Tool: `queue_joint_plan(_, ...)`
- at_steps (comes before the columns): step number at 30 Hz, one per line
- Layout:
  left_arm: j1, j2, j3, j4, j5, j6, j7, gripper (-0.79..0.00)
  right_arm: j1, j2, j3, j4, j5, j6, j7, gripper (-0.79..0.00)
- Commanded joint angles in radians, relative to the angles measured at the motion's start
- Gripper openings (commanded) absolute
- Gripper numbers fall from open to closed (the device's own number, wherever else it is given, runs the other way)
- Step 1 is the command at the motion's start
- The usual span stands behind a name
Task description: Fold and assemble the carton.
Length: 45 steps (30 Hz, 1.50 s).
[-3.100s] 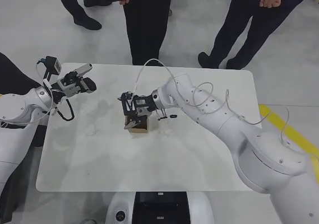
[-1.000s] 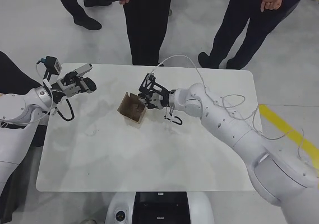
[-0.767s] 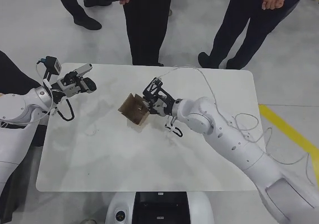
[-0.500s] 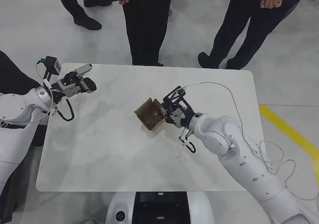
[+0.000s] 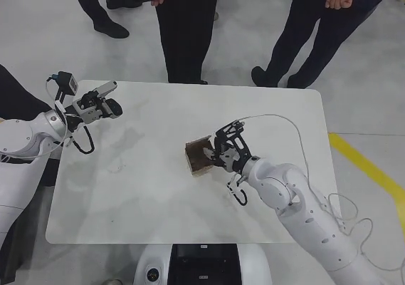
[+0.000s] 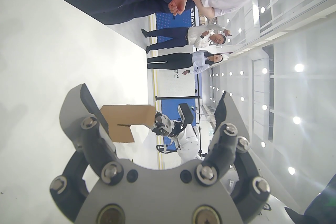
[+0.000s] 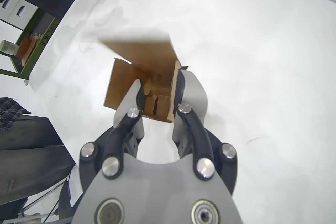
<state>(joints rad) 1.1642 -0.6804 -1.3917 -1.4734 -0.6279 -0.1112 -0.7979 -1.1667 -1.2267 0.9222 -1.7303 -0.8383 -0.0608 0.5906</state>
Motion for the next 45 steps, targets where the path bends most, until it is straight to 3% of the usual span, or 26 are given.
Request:
queue_joint_plan(1,0.000,0.000,0.000,0.000,0.000,0.000,0.000,0.000,-0.003,0.000,0.004,-0.008,0.004,-0.014,-0.002,0.000)
queue_joint_plan(8,0.000,0.000,0.000,0.000,0.000,0.000,0.000,0.000,-0.018,0.013,0.043,0.001,0.017,-0.145,0.009,0.000)
queue_joint_plan(15,0.000,0.000,0.000,0.000,0.000,0.000,0.000,0.000,-0.060,0.023,0.081,0.041,0.169,-0.303,0.006,0.000)
queue_joint_plan(19,0.000,0.000,0.000,0.000,0.000,0.000,0.000,0.000,-0.075,0.025,0.072,0.070,0.213,-0.365,0.021,0.000)
queue_joint_plan(25,0.000,0.000,0.000,0.000,0.000,0.000,0.000,0.000,-0.050,0.017,0.036,0.164,0.197,-0.436,-0.050,0.000)
queue_joint_plan(33,0.000,0.000,0.000,0.000,0.000,0.000,0.000,0.000,-0.012,-0.002,-0.026,0.215,0.240,-0.467,-0.080,0.000)
queue_joint_plan(45,0.000,0.000,0.000,0.000,0.000,0.000,0.000,0.000,0.011,-0.015,-0.067,0.172,0.304,-0.411,-0.032,0.000)
